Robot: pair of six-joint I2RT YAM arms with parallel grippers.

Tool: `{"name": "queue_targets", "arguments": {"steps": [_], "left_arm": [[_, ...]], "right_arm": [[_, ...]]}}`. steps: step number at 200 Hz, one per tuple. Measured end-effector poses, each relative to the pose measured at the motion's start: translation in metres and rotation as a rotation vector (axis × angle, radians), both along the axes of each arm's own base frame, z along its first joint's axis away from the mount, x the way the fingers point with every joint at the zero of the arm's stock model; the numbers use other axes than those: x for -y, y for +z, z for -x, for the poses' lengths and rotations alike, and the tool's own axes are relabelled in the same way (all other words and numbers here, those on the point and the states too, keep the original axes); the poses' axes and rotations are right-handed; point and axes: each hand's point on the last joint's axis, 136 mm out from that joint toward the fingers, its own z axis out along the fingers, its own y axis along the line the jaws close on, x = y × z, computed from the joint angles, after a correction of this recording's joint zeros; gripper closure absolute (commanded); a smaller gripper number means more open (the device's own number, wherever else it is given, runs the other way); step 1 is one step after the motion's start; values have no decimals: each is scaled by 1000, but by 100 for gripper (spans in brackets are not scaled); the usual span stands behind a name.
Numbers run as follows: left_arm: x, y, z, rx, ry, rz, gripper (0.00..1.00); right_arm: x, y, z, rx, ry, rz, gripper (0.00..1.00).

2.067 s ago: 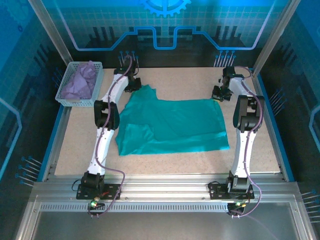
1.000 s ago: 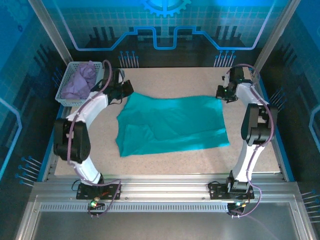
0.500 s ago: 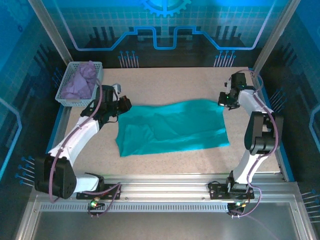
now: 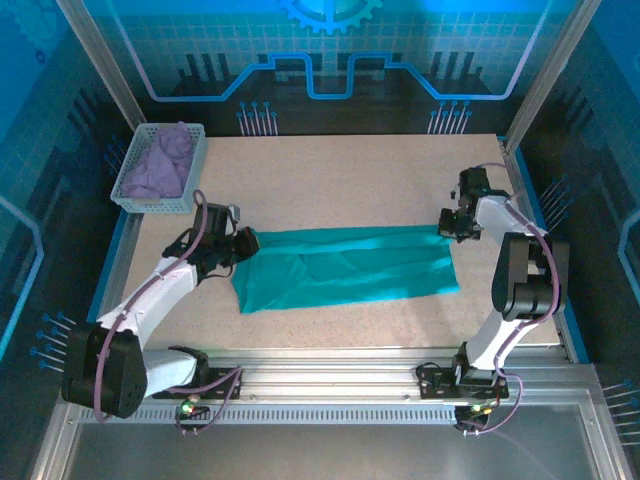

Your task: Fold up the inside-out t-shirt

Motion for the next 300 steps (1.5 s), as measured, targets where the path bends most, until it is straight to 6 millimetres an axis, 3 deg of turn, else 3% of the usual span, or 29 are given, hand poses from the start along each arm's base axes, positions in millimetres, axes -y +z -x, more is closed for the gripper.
{"name": "queue_targets", "arguments": {"steps": [29,51,63,86,102,124,143,177,204,227,250,273,300], "left_arm": [[0,-24,14,-59,2,-3,100],[1,-31,13,-63,0,-3,99],[2,-34,12,-63,-2,-3,87],[5,-34,14,-68,-14,9,60],[4,-31,14,-58,-5,15,49],[3,-16,12,8,9,30,40],[5,-12,0,13,4,26,39],[15,-23,-43,-31,-18,2,38],[30,-40,-58,-65,-80,-32,36],[46,-53,-69,-84,-143,-51,36],[59,-66,-75,-105,-192,-59,38],[68,-77,-71,-134,-236,-54,49],[78,-76,-62,-140,-272,-38,58]], "right_arm": [[4,-12,20,-21,-45,20,59],[-2,9,22,101,-41,57,48],[-22,30,17,203,30,71,47],[-89,64,1,359,225,62,46],[-120,69,-5,392,308,46,46],[-138,57,-10,374,353,26,46],[-147,40,-19,327,371,28,46],[-154,10,-41,236,366,42,49],[-154,-9,-38,171,365,41,49],[-155,-12,-34,148,368,31,49],[-158,-10,-33,144,374,18,49],[-159,-8,-34,144,376,12,49],[-162,-8,-36,142,380,2,49]]}}
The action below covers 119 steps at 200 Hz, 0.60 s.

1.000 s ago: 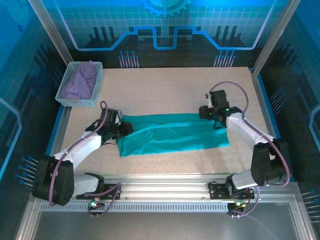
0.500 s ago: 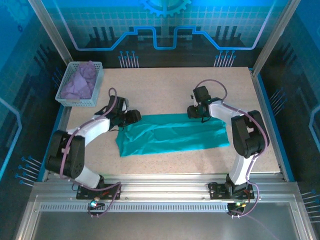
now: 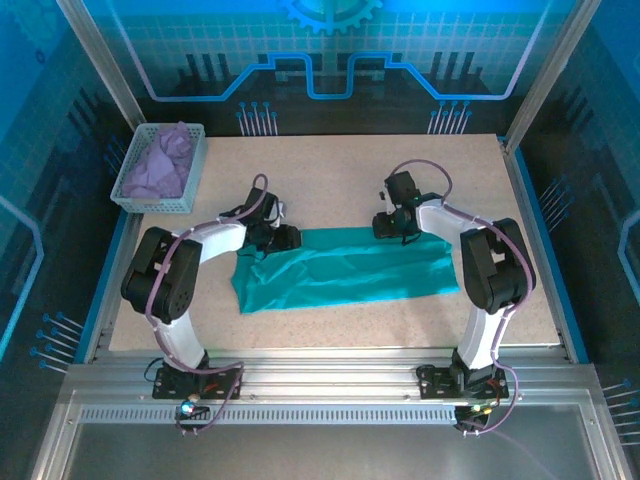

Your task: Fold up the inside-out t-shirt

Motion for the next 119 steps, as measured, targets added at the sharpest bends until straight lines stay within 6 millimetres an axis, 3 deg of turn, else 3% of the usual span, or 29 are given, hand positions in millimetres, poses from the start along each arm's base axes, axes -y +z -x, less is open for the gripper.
{"name": "queue_targets", "arguments": {"steps": [37,61,101,119], "left_arm": [[9,18,32,17,-44,36,68],[17,26,57,12,-80,73,69],[54,29,117,-99,-244,173,63],[76,40,144,-136,-345,236,52]], "right_arm": [[-1,-3,0,-10,2,-1,49],[-1,-3,1,-13,2,0,49],[0,-4,3,-23,4,6,49],[2,-3,4,-23,2,10,49]]}}
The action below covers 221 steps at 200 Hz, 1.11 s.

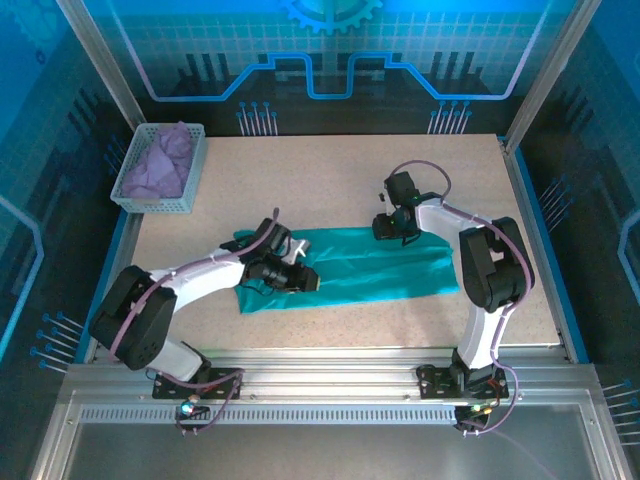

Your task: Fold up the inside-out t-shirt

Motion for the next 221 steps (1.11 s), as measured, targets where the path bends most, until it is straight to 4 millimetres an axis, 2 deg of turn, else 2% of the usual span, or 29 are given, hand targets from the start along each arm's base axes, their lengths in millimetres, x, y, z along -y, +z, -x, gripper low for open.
{"name": "queue_targets", "arguments": {"steps": [11,24,40,55,71,83,104,118,152,164,178,192,199,210,221], "left_arm": [[8,15,11,3,-36,46,48],[9,35,12,40,-37,86,44],[2,56,4,114,1,104,42],[-11,60,-15,167,82,63,42],[-31,50,-38,185,192,-16,42],[-46,33,-53,183,255,-96,43],[-56,-1,-59,135,284,-205,43],[-53,-16,-51,109,258,-249,43],[-34,-35,-6,40,134,-244,42],[-37,-37,4,24,125,-241,40],[-40,-28,5,45,132,-230,39],[-43,-11,-3,105,162,-206,38],[-49,-1,-11,136,194,-194,37],[-61,11,-25,170,267,-178,34],[-85,20,-44,200,376,-170,29]], "right_arm": [[2,3,0,5,-3,1,49],[3,10,2,18,-5,-2,49],[3,20,3,40,-5,-10,49],[3,27,3,57,-4,-16,48],[2,31,3,65,-3,-19,48],[2,30,4,64,-2,-19,48],[3,27,7,56,-1,-16,48],[4,24,11,45,0,-10,48],[11,29,21,47,6,13,47],[11,37,22,62,10,10,47],[8,45,24,84,22,-2,47],[-4,53,29,107,63,-30,48],[-18,57,34,121,104,-57,48],[-50,62,46,143,196,-112,49],[-90,67,64,152,308,-181,53]]}}
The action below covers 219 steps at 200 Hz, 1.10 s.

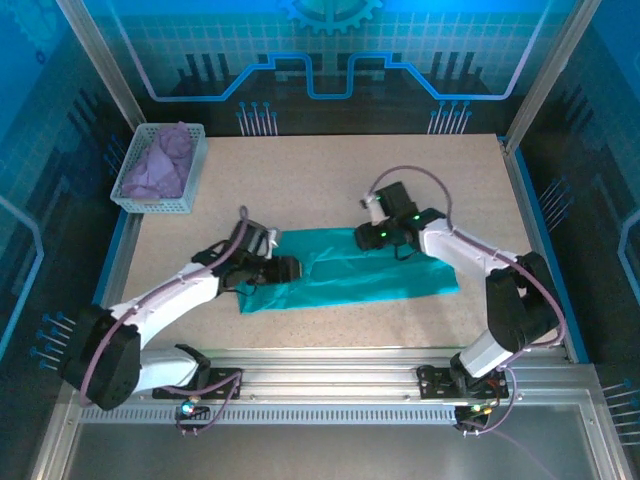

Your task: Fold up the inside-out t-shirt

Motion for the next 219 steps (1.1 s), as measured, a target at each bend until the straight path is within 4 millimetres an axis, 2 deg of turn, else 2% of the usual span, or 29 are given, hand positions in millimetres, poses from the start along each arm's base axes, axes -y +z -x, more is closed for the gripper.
{"name": "queue_targets", "arguments": {"steps": [21,34,48,64,92,116,128,146,177,193,215,219], "left_arm": [[-54,-5,-23,16,210,-13,22],[-80,-16,-29,-13,298,-46,20],[-92,-30,-31,-51,340,-74,18],[-97,-47,-30,-98,350,-104,16],[-97,-71,-31,-169,338,-140,12],[-92,-71,-39,-157,310,-151,11],[-88,-73,-39,-154,291,-175,14],[-84,-75,-40,-136,263,-198,25],[-60,-78,-46,-100,193,-170,54],[-51,-79,-50,-90,178,-145,72],[-48,-82,-52,-85,166,-139,98],[-47,-82,-52,-82,165,-137,100]], "right_arm": [[-77,6,38,-7,209,-118,64],[-110,1,51,-31,283,-160,71],[-136,-15,58,-77,318,-180,78],[-148,-41,62,-137,312,-172,84],[-147,-84,71,-241,277,-131,89],[-152,-87,70,-251,259,-157,90],[-153,-88,71,-253,253,-171,90],[-155,-88,72,-255,248,-189,90],[-155,-88,72,-251,244,-195,90],[-155,-86,72,-247,245,-197,90],[-155,-81,72,-241,246,-203,87],[-155,-80,72,-239,247,-204,85]]}}
